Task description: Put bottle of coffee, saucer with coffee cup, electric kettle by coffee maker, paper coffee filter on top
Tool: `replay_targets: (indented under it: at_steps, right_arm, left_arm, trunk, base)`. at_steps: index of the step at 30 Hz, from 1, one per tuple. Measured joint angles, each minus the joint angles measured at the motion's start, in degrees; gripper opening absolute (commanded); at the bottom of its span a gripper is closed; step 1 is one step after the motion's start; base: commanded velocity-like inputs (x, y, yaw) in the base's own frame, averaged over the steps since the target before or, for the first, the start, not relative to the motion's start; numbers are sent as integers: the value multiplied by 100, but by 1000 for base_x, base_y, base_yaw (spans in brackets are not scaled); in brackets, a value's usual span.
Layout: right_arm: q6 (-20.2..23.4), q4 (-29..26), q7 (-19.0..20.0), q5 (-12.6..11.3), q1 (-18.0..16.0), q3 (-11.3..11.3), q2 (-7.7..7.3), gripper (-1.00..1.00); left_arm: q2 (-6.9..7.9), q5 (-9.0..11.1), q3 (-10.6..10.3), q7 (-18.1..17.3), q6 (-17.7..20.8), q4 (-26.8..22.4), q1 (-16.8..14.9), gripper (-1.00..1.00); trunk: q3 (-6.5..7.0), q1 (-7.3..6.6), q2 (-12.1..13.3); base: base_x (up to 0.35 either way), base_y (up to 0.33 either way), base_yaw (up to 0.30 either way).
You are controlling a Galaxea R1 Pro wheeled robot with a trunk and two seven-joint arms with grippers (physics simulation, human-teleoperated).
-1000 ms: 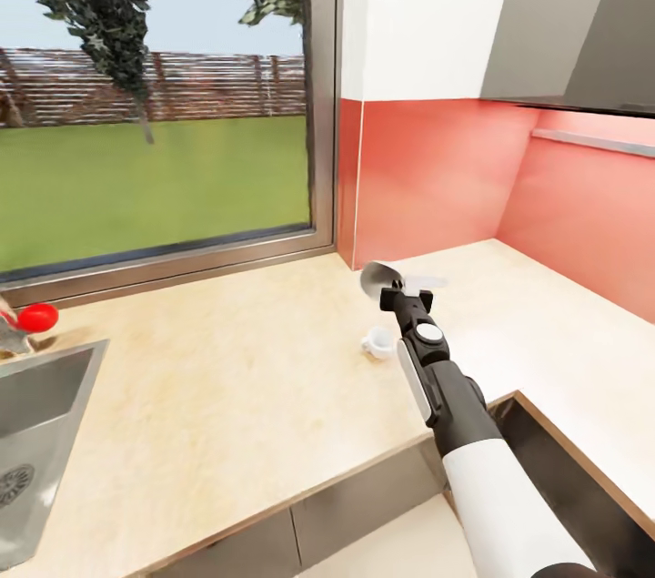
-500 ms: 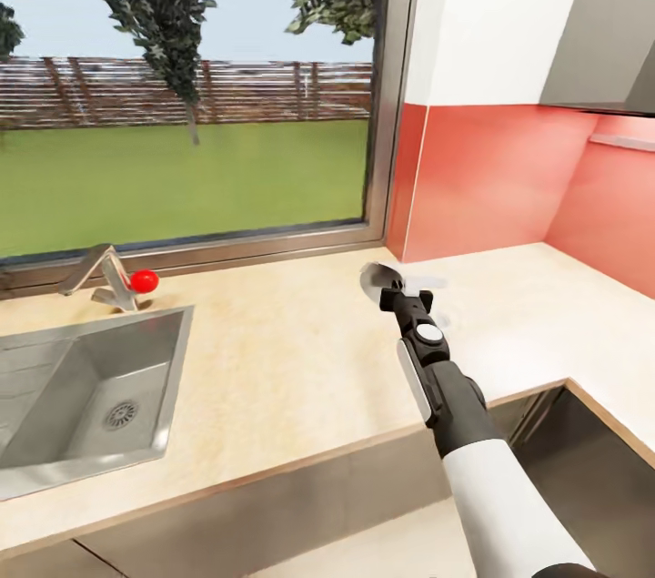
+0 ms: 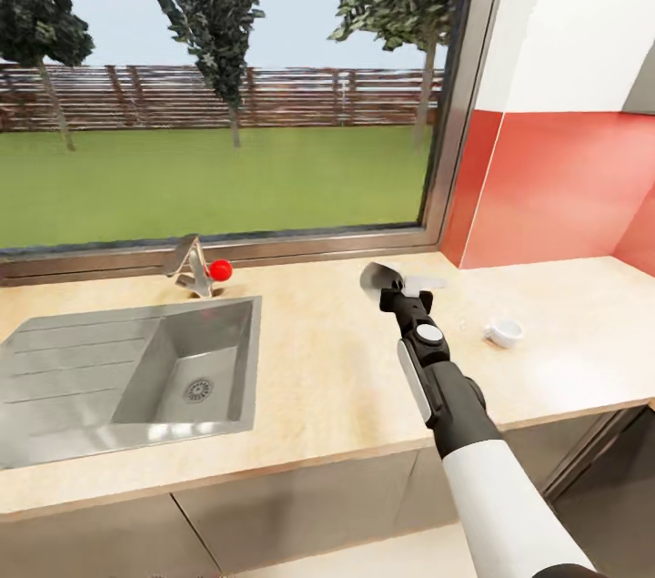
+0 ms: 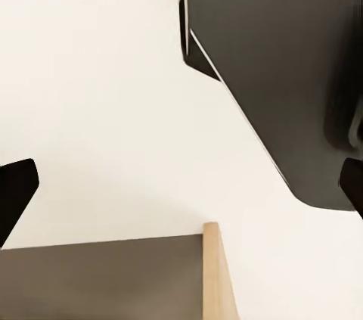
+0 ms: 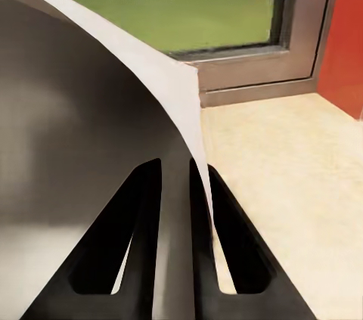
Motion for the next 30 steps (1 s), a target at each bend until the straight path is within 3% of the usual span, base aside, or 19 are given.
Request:
replay_targets:
  at_steps: [17, 30]
  right_arm:
    - [2, 9, 0, -1, 0, 14, 0, -100]
    - [2, 0, 1, -7, 9, 483, 6, -100]
  left_arm:
    - [-22, 0, -4, 0, -4, -1, 0, 100]
    - [-23, 0, -10, -1, 3, -6, 0, 100]
  trunk:
    - [99, 0, 0]
    - [110, 3, 1]
  base:
    - [-2, 308, 212]
    - [-201, 251, 20]
